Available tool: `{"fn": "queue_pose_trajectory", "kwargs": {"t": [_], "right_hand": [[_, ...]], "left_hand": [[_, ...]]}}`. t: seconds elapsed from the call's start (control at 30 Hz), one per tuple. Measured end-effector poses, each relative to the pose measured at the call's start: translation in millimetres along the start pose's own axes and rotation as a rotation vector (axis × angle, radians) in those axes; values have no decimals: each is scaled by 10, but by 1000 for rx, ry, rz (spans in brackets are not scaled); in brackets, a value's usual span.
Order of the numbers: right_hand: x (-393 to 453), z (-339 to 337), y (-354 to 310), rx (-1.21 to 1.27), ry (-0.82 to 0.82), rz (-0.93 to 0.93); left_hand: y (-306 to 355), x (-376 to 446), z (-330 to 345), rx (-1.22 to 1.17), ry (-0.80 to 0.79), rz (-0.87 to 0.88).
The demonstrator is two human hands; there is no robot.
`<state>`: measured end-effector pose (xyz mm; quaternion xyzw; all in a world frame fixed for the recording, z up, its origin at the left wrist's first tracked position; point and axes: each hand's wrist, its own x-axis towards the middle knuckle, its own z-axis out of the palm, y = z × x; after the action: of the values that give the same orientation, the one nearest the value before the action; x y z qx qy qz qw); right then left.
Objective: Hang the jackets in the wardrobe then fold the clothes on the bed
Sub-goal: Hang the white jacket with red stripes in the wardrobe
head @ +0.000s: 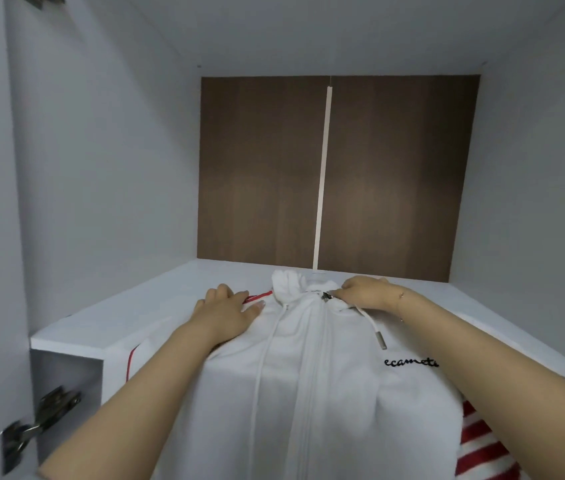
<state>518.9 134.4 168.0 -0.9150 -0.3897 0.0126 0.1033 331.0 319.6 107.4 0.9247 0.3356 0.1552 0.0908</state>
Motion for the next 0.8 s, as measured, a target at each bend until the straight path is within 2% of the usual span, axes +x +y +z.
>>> {"fn": "queue_pose_trajectory", "kwargs": {"t": [0.1, 0.17, 0.33, 0.43, 0.5, 0.57, 0.7, 0.8], "right_hand": [[-138, 30, 61, -13, 6, 2], [-277, 64, 97, -9, 73, -12], [-798, 150, 53, -54, 510, -163], [-1173, 126, -75, 5, 617, -192], [-1438, 137, -160, 51, 674, -230], [-1706, 177, -214, 171, 643, -274], [-2266, 279, -347, 708, 316, -330], [-2605, 337, -423, 720, 266, -347]], "left_hand": [[14, -25, -14, -15, -6, -20], [34, -80, -34, -49, -6, 30], [68, -483, -195, -210, 221, 238], [63, -803, -324, -285, 308, 304], [6, -1018, -372, -424, 273, 320], [-80, -1263, -378, -554, 236, 336], [-232, -1772, -274, -613, 227, 336], [-301, -2130, -194, -626, 189, 334]]}}
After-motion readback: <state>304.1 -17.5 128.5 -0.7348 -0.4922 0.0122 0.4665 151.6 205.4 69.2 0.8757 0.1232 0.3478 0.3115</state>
